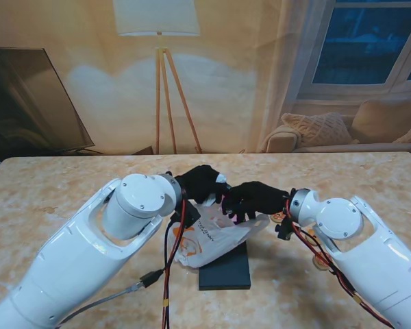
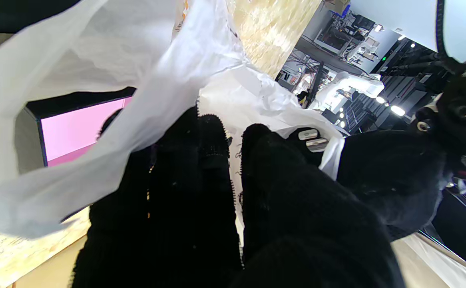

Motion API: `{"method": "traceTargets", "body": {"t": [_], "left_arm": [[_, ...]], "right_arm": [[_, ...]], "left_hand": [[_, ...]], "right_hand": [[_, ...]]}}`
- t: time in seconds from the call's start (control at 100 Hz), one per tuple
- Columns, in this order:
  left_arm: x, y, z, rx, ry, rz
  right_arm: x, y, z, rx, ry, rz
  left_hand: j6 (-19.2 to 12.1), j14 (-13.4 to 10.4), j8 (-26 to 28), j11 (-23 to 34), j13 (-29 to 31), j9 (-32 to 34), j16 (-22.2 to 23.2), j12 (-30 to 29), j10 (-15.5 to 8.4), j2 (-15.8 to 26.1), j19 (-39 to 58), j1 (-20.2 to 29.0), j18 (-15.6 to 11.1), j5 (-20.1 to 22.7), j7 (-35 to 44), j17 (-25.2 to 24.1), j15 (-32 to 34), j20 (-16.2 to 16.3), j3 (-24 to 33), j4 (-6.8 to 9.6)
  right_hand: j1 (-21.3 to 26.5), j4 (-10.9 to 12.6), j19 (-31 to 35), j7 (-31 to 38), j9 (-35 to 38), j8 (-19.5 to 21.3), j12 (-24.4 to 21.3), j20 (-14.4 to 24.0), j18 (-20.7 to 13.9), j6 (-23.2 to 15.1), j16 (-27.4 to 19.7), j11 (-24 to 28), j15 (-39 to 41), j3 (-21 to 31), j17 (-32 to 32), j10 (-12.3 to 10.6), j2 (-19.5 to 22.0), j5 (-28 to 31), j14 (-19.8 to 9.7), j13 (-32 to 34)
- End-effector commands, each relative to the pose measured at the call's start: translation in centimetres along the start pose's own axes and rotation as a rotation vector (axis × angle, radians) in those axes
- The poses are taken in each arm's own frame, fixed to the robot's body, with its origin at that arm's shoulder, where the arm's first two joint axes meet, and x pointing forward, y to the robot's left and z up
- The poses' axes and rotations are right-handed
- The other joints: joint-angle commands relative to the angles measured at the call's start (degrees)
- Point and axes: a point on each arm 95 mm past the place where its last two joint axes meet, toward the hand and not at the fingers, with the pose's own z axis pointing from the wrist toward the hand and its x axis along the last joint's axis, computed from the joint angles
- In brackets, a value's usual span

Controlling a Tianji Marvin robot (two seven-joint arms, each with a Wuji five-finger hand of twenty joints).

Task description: Pack mini donuts into a plastic bag, tie the opening and put the bag into the gift box

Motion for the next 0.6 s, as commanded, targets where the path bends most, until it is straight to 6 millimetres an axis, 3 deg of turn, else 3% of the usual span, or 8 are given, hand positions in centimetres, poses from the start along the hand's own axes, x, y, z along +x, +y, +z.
{"method": "traceTargets", "body": {"t": [0.0, 0.28, 0.59], "left_arm": [[1.51, 1.00, -0.37, -0.040, 0.043, -0.004], [1.46, 1.28, -0.37, -0.047, 0.042, -0.010], [1.88, 1.63, -0.43, -0.020, 0.044, -0.009]], "right_arm": [[0.06, -1.20, 0.73, 0.028, -0.011, 0.006], [0.64, -1.48, 1.04, 0.031, -0.040, 0.141], [0.79, -1.58, 0.89, 0.079, -0.064, 0.209]], "left_hand": [[-11.35, 1.65, 1.35, -0.39, -0.71, -0.93, -0.99, -0.53, -4.42, -1.18, 2.97, 1.88, -1.86, 3.11, 5.05, 1.49, -0.78, 1.82, 1.03, -0.22], [-11.60, 2.91, 1.13, -3.55, -1.32, -0.60, -3.37, -2.51, -3.79, -1.71, 3.11, 1.87, -3.43, 3.75, 4.71, 1.78, -4.66, 1.63, 1.28, -0.21], [-10.73, 3.88, 0.44, -9.58, -0.99, 0.13, -10.61, -9.13, -2.84, -2.65, -6.35, 1.88, -1.62, 4.66, 3.72, 2.80, -13.94, -5.03, 2.68, -0.39]], "right_hand": [[5.42, 1.86, -0.15, -0.15, 2.18, -0.13, -0.97, -1.12, -4.97, -2.55, -1.42, -0.50, -0.88, 5.60, 2.60, 0.22, -1.55, -0.40, -0.19, 1.24], [5.90, 1.43, -1.72, 0.28, 2.03, -1.00, -1.94, -4.00, -5.27, -2.52, -3.07, -1.56, -2.64, 5.59, 2.38, 0.31, -1.68, -0.47, 0.09, 0.84], [6.52, 2.01, -1.32, -3.59, 0.34, -3.73, -6.58, -7.91, -5.52, 0.62, -6.59, -3.77, -5.21, 5.41, 2.13, 2.38, -0.96, -1.99, 1.30, -0.32]]}}
